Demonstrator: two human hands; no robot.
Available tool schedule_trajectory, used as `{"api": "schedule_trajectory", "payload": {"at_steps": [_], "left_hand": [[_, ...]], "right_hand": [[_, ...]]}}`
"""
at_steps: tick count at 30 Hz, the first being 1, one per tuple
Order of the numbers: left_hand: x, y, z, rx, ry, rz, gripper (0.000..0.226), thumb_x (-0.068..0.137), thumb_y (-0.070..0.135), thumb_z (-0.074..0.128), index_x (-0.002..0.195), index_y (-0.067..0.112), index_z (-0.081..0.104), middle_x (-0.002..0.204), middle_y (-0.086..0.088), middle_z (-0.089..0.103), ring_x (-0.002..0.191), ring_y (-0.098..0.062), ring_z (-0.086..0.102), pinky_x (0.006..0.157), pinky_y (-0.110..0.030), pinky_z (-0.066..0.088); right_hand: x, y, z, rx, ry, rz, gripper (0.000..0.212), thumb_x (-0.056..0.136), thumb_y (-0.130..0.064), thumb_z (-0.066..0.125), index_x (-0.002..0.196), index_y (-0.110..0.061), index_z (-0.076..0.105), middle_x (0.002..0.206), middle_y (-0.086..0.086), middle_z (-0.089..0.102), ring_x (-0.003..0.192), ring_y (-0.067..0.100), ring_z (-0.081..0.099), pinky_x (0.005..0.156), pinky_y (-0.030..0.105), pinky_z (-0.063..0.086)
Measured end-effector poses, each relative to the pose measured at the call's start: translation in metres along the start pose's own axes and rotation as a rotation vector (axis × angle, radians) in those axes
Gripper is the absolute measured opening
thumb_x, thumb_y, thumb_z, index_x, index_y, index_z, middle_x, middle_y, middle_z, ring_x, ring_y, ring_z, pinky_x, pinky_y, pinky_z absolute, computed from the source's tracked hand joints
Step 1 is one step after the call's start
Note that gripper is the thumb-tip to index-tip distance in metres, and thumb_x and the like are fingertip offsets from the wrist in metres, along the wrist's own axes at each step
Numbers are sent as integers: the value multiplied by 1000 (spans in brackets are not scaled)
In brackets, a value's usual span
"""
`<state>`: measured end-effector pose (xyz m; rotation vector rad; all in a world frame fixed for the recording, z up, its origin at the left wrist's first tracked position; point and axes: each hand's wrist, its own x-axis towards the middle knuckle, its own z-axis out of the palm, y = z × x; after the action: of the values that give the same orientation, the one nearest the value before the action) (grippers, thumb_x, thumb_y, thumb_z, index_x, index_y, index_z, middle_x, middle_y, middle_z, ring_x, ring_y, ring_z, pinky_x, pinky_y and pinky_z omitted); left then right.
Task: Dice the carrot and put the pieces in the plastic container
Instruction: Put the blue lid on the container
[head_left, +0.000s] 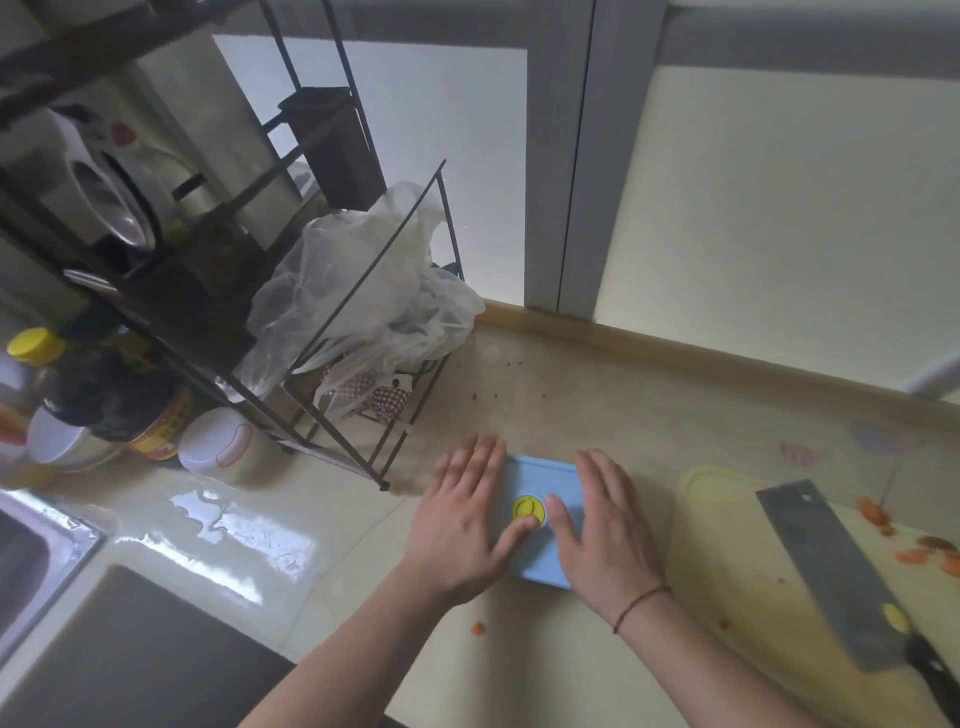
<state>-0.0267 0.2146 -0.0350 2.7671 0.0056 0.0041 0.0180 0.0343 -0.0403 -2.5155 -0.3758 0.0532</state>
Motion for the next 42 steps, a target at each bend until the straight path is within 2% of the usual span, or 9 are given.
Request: {"api": "schedule_trajectory", "payload": {"at_steps": [6,10,14,18,22,27,31,38,42], "left_hand": [[3,-3,6,40,31,27,87,98,72,28,150,4,44,155,-12,44,148,-30,34,120,-40,29],[1,-5,11,0,110,25,83,97,70,32,148,6,48,154,-10,47,146,-30,38,119,-37,29],[8,-1,16,-31,176,-52,78,96,67,33,147,11,51,152,-7,50,142,-31,44,110,-47,42],[10,-1,18,-3,168,-62,78,96,68,31,147,12,50,152,-9,49,140,-34,45,108,-52,43],[8,11,14,0,248,-79,79,98,69,27,139,8,56,151,-15,48,142,-40,38,111,-55,37],[10,85,18,-77,469,263,41,97,31,52,126,5,62,138,-20,57,133,-47,45,111,-55,36],[10,154,49,-166,322,540,33,96,28,57,126,17,60,133,-8,61,126,-37,52,110,-43,39],[22,219,99,-443,218,192,33,96,30,53,122,16,68,127,9,61,123,-15,51,109,-22,35],[47,243,114,-468,169,3,36,93,30,53,123,15,68,122,7,63,119,-14,52,104,-31,40]], "right_hand": [[-2,3,11,-144,-105,-53,85,81,-59,39,147,-6,34,152,10,35,143,39,26,115,49,30],[1,0,4,-86,-104,-36,79,82,-58,41,145,-11,38,150,6,36,142,35,29,113,51,30],[11,3,-6,-36,-100,-61,77,92,-66,26,148,-15,33,155,4,31,146,31,21,117,48,24],[-8,45,-53,103,168,-24,57,95,-48,44,135,-8,50,138,10,49,133,26,41,113,36,32],[-85,151,-111,-167,358,308,47,86,-38,50,121,-8,60,124,11,57,118,36,49,106,43,34],[-154,245,-125,-337,240,498,71,71,-55,47,119,-6,64,122,15,56,105,40,52,93,46,36],[-160,260,-125,-302,266,339,51,82,-45,46,108,-8,70,103,8,59,87,35,56,84,38,36],[-169,288,-135,-171,305,94,50,102,-46,28,112,-9,61,105,6,56,92,23,51,82,33,38],[-194,312,-170,-146,414,74,43,101,-46,35,114,-11,57,104,13,60,94,26,54,84,36,41]]}}
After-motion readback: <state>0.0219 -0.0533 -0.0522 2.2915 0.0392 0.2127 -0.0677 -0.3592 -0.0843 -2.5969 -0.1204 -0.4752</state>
